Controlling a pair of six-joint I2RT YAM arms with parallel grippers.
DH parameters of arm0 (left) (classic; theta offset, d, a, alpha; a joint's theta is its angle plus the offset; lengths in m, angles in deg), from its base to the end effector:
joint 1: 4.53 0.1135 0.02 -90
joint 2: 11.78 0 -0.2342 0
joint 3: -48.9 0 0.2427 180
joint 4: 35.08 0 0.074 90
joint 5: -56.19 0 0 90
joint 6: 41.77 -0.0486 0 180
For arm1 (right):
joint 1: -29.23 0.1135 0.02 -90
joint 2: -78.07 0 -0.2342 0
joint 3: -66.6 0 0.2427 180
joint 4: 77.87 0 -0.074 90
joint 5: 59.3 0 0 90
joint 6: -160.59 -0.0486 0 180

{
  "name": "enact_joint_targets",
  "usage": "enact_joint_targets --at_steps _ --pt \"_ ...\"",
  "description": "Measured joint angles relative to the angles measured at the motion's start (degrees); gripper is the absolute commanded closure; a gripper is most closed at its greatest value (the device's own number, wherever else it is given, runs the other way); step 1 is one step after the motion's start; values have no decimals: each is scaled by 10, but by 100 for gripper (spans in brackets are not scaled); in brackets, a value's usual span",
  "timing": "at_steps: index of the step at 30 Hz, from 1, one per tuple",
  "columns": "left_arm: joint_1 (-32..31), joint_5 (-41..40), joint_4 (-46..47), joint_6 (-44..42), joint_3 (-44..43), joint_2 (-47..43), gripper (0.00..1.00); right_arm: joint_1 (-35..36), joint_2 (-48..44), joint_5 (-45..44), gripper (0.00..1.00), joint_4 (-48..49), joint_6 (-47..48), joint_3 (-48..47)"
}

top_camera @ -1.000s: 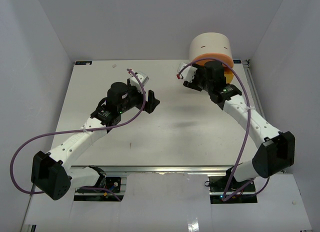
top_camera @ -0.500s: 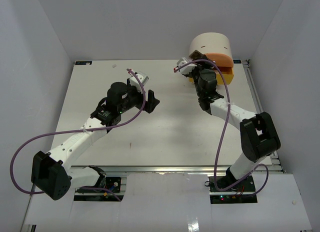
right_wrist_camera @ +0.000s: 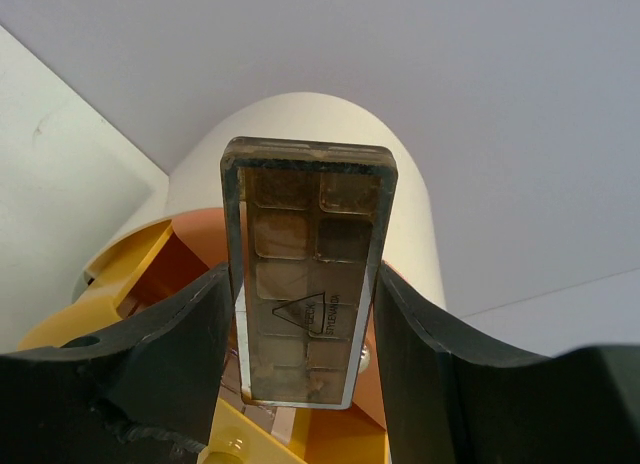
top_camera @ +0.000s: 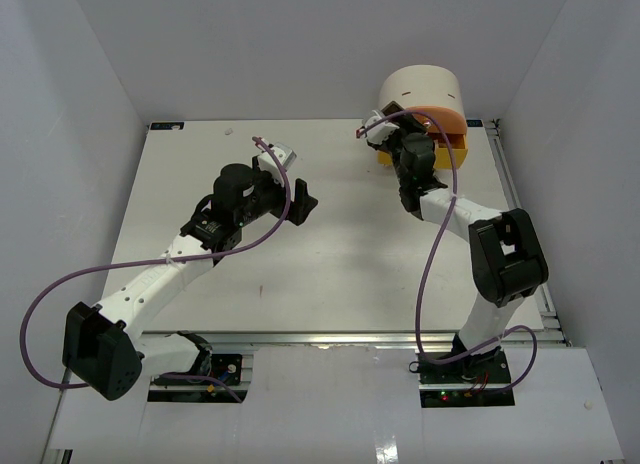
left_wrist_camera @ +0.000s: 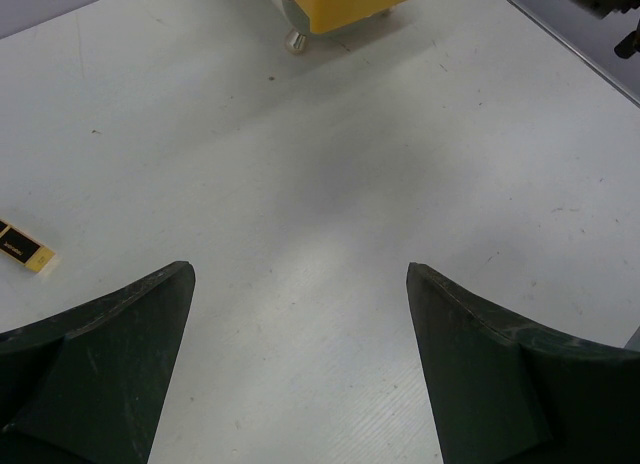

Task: Organize the makeup

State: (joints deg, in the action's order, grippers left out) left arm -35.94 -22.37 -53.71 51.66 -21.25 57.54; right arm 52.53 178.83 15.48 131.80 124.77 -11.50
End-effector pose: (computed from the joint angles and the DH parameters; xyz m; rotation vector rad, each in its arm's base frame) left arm 0.2474 -0.1624 0.2989 0.5987 1.8243 -0.6011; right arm 0.3795 0.1495 0.2648 -0.7453 1.2832 -0.6306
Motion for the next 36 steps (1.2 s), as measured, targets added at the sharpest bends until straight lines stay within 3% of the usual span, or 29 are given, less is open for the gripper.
enact_joint_targets --at_steps 16,18,21,24,29,36 --pt "2 0 0 0 0 0 2 -23 37 39 77 -53 -52 -35" --pt "2 0 0 0 0 0 2 -23 38 39 67 -60 -54 -35" --pt "2 0 0 0 0 0 2 -23 38 39 41 -64 -55 -35" --pt "2 1 0 0 0 0 2 -23 37 39 27 -66 -56 -35" --pt "4 2 0 0 0 0 2 -23 7 46 10 -93 -65 -31" --pt "5 4 0 0 0 0 2 -26 -77 75 2 -198 -116 -56"
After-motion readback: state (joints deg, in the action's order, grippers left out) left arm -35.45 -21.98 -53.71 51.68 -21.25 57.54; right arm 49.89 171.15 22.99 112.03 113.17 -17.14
